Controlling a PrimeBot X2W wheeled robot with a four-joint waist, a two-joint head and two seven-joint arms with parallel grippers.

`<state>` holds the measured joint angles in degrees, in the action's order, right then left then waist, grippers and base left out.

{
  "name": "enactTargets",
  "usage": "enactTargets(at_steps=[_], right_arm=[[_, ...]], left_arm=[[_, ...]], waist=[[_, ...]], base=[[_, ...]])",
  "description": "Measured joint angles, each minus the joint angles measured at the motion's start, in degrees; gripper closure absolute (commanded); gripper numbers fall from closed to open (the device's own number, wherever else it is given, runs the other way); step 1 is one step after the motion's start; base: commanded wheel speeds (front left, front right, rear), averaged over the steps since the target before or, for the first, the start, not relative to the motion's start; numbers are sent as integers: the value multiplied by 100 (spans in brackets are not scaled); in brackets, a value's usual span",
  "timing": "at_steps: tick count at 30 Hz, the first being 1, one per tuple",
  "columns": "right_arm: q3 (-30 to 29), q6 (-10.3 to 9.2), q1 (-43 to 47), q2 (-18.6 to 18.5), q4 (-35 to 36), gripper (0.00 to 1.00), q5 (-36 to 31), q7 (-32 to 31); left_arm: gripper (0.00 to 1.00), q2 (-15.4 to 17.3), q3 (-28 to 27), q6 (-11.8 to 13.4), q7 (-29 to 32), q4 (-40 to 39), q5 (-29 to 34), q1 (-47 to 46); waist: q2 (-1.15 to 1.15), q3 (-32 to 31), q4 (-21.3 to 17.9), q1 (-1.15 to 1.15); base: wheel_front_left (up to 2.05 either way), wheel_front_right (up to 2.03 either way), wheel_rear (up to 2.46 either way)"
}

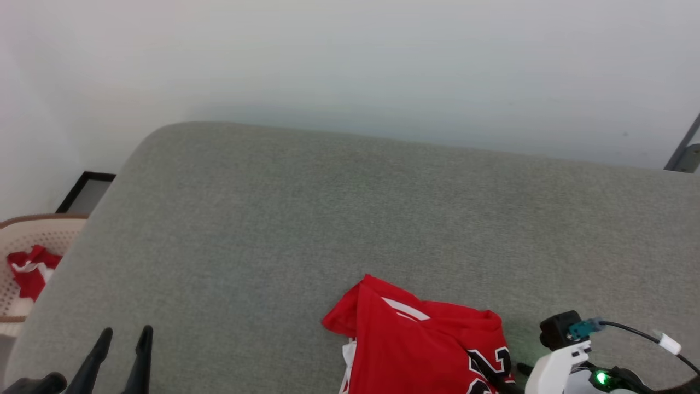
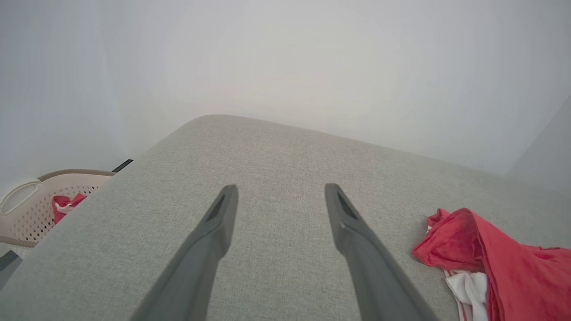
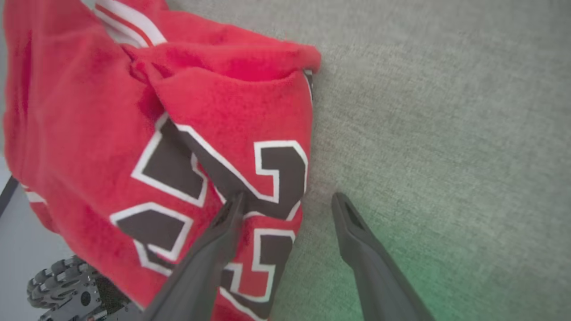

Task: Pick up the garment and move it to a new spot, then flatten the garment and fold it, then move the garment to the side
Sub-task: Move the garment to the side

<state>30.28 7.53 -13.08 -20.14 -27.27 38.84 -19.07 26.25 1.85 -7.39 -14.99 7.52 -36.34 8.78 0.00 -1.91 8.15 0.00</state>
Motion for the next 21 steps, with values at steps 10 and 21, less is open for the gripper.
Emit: enactTargets(at_steps=[10,21], right_arm=[[166,-2,-499,214,-547,100,82,-744],[-21,1,-810,338,-689,100,54,-766]], left_arm=[[0,24,138,-1,0,79,-44,-182],[0,19,144,0,0,82,-52,-287]], waist=[[0,109,198,0],[0,217,139,0]], base=[[0,0,0],[0,0,0]])
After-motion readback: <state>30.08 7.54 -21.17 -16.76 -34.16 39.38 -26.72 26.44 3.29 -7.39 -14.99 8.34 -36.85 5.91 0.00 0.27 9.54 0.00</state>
